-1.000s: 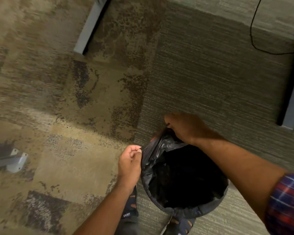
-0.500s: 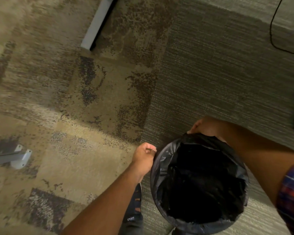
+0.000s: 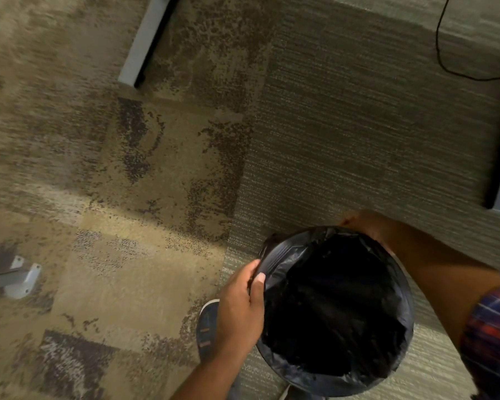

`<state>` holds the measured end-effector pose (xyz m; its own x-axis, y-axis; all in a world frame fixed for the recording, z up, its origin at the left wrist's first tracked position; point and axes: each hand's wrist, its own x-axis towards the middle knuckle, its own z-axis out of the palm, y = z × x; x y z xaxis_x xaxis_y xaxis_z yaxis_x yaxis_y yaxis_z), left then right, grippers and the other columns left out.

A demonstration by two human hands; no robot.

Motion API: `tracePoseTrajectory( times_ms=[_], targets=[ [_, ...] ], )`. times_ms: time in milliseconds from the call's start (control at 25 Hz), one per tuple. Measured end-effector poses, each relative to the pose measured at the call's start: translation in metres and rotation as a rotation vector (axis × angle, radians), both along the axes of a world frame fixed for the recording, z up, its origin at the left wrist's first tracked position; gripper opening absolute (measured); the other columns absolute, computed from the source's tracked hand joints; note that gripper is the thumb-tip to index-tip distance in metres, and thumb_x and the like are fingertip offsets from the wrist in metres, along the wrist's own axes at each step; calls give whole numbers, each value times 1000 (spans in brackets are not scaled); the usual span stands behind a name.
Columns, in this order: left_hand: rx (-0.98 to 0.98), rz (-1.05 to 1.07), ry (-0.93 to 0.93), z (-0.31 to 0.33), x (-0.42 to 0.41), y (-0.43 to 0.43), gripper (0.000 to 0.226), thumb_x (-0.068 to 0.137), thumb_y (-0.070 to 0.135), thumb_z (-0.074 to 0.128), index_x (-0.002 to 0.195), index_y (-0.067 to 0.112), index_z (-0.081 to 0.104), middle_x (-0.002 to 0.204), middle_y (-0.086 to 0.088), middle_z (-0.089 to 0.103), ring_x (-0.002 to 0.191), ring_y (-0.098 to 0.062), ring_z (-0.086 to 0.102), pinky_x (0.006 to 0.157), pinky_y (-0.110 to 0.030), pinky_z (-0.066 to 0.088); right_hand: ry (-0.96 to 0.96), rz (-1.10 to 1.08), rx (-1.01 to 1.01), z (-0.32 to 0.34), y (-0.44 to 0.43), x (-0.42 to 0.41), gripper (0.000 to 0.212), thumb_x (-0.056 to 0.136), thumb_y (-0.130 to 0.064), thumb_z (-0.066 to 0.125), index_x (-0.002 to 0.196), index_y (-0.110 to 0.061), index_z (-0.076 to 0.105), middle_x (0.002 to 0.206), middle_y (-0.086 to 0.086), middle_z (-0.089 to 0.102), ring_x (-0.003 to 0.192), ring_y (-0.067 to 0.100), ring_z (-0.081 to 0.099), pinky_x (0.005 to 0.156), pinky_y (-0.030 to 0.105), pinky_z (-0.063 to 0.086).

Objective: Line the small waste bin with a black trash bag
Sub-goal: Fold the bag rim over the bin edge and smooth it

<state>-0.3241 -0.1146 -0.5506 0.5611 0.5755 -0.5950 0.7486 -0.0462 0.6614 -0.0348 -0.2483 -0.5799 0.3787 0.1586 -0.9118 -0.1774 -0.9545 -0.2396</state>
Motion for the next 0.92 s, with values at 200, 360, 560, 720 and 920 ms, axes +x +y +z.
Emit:
tracePoseTrajectory(
  times_ms=[200, 360, 560, 720, 920],
  targets=[
    [25, -42, 58, 0, 23, 4, 42, 112, 29, 46, 150, 15, 59, 145, -6, 68, 133, -20, 62, 106, -25, 44, -737, -84, 230, 14, -18, -4, 20, 101, -19, 63, 101, -3, 75, 101, 22, 76, 90, 34, 70, 84, 44, 56],
    [19, -57, 109, -3, 35, 8, 42, 112, 25, 45, 150, 12, 59, 147, -9, 67, 135, -24, 60, 106, -25, 40, -1019, 216, 543, 45, -31, -74, 15, 94, -24, 52, 95, -19, 66, 93, 7, 68, 87, 24, 63, 76, 36, 48],
    [11, -61, 99, -8, 36, 8, 43, 113, 25, 42, 151, 13, 58, 148, -7, 66, 136, -22, 59, 114, -32, 43, -300, 978, 30, -25, -40, -155, 66, 104, -60, 31, 164, -32, 30, 172, 9, 30, 155, 33, 33, 124, 49, 27],
    [9, -97, 100, -16, 34, 15, 43, 113, 31, 42, 150, 16, 59, 145, -3, 67, 127, -13, 58, 107, -30, 45, -211, 1058, -181, -74, -57, -158, 84, 97, -79, 15, 169, -36, 10, 179, 5, 12, 162, 37, 12, 128, 58, 5],
    [-34, -103, 92, -15, 32, 18, 43, 113, 33, 42, 149, 18, 61, 142, -2, 69, 132, -18, 61, 114, -40, 48, -270, 955, -128, -66, -50, -161, 81, 98, -77, 20, 158, -28, 40, 163, 8, 45, 148, 34, 42, 120, 54, 26]
  ],
)
